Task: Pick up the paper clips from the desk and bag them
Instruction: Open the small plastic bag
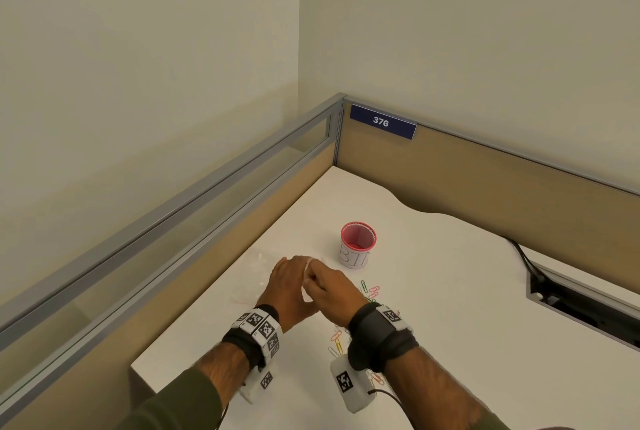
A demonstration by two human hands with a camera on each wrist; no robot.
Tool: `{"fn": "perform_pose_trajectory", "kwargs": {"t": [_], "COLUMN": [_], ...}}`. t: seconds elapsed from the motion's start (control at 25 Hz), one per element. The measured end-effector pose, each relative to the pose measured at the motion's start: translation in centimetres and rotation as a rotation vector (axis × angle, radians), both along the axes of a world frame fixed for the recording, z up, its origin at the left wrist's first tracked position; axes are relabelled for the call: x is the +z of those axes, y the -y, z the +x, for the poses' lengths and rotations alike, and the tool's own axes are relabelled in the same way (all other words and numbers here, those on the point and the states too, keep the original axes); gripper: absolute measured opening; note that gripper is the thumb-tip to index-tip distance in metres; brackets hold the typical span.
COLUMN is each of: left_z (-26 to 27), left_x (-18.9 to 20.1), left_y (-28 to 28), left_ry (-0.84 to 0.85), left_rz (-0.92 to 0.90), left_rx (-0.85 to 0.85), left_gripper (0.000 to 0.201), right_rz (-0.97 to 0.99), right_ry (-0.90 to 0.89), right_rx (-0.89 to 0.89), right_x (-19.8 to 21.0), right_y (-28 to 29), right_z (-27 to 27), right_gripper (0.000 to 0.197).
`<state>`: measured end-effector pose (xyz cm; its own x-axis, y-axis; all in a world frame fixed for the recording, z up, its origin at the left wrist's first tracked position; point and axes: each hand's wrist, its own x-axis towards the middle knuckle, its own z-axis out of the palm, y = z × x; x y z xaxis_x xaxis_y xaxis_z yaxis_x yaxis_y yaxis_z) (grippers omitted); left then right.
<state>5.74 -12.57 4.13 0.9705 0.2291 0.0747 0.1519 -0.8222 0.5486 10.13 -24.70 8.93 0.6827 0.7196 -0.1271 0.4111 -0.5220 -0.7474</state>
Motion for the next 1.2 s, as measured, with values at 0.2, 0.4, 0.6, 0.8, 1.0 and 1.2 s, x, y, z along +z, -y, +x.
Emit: {"fn": "perform_pose_trajectory", "kwargs": {"t": [0.2, 0.4, 0.6, 0.8, 1.0, 1.2], "left_z": [-0.6, -0.8, -0.8, -1.4, -2.9, -3.9], "left_x": [0.4, 0.1, -0.1, -0.3, 0.1, -0.3], "left_y": [0.1, -0.8, -0.8, -0.8, -1.5, -2.2], "left_ry": [0.015, 0.018, 0.042, 0.124, 0.171, 0.194], "left_rz": [-0.211, -0.325, -0.342, -0.420, -0.531, -0.545], "left_rx": [0.059, 0.039, 0.027, 0.065, 0.128, 0.124], "left_gripper": [0.050, 0.050, 0.057, 0.042, 0.042, 0.045], "right_rz": [-0.108, -0.174, -0.173, 0.121, -0.015, -0.636], "right_ry": [-0.070, -0.044, 0.025, 0.155, 0.198, -0.031], "right_rx": [0.081, 0.146, 0.142, -0.004, -0.377, -0.495], "right_x": [0.8, 1.7, 2.5, 3.4, -0.3, -9.1], "right_y": [0.1, 0.2, 0.3, 1.9, 11.2, 18.3], "right_z": [0.3, -0.3, -0.8, -0.1, 5.0, 3.6], "right_gripper": [0.013, 0.039, 0.033, 0.024, 0.019, 0.033]}}
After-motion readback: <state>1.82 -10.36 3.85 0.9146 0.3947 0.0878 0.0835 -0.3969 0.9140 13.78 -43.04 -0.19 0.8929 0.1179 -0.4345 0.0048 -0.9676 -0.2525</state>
